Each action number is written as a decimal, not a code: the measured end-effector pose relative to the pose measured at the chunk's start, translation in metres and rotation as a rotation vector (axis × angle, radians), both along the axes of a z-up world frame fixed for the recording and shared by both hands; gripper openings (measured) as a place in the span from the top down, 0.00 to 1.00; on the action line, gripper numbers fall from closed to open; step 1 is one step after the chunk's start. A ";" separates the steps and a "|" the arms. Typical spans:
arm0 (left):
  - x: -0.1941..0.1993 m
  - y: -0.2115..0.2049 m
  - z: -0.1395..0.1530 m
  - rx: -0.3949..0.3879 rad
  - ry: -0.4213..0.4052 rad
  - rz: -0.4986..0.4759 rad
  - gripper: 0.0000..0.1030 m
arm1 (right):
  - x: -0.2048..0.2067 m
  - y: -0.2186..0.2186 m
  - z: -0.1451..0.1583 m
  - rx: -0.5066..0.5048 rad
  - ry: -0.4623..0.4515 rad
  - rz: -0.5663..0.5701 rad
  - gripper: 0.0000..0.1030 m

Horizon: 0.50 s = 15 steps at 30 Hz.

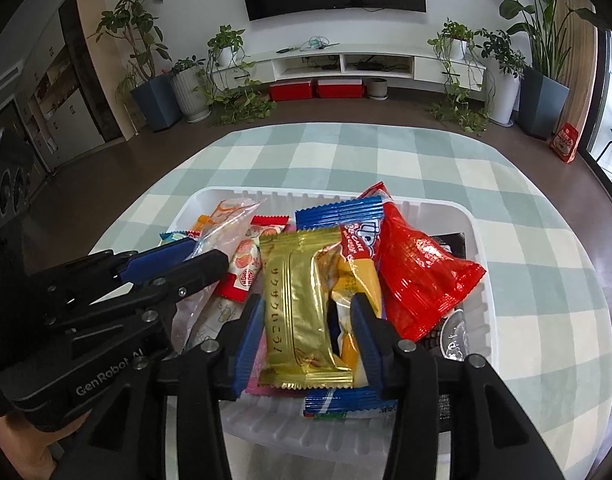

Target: Organize snacks

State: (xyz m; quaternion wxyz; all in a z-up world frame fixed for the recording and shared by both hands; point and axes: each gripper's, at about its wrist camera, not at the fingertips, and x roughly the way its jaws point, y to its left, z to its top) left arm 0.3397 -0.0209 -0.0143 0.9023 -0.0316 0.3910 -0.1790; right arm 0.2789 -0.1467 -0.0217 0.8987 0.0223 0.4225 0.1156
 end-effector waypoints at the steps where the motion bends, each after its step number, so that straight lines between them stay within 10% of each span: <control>1: 0.000 0.000 0.000 -0.005 0.001 -0.002 0.72 | -0.001 -0.001 0.001 0.001 0.000 -0.004 0.50; 15: -0.015 0.000 0.018 -0.002 -0.050 0.027 0.36 | -0.021 -0.019 0.015 0.029 -0.063 -0.049 0.35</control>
